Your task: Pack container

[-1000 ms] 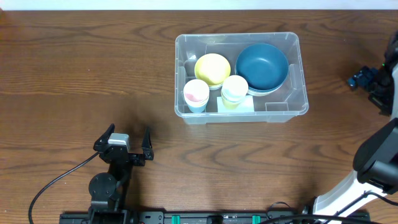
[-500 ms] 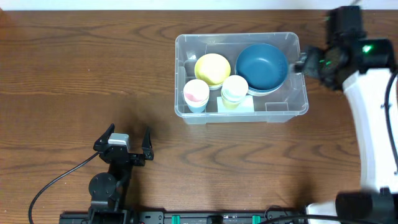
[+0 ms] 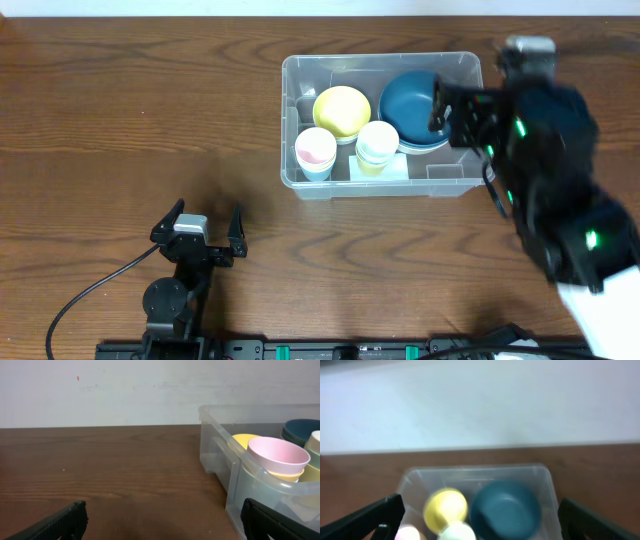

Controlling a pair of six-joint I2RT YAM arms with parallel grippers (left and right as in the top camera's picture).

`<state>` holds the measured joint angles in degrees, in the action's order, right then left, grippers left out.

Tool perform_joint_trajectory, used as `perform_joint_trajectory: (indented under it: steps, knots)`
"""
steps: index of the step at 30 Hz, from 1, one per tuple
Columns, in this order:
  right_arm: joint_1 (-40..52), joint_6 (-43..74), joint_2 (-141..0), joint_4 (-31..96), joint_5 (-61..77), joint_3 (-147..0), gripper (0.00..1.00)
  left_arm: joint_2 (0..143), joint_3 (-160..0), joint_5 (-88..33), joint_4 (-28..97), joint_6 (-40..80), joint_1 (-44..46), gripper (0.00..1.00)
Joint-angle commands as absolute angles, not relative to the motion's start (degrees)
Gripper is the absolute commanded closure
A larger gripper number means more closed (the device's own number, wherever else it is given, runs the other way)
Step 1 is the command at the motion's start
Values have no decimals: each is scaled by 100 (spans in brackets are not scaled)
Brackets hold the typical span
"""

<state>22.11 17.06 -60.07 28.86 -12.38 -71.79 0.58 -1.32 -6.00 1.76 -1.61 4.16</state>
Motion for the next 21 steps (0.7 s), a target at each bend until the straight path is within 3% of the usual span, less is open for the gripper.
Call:
perform_joint_trajectory:
  steps: [1,7,13,21]
  knots:
    - [1964,1424,-5280,2097,-882,-5909,1,23,-23,-668,360,-233,377,2]
    - [1162,1428,-3802,521,-255,-3732,1,23,-23,-668,360,-233,377,2]
    - [534,1428,-2473,132,32,-2335,1,23,-23,-668,360,-233,377,2]
    - [401,1428,-1144,-314,30,-972,1,23,-23,-668,360,-233,377,2]
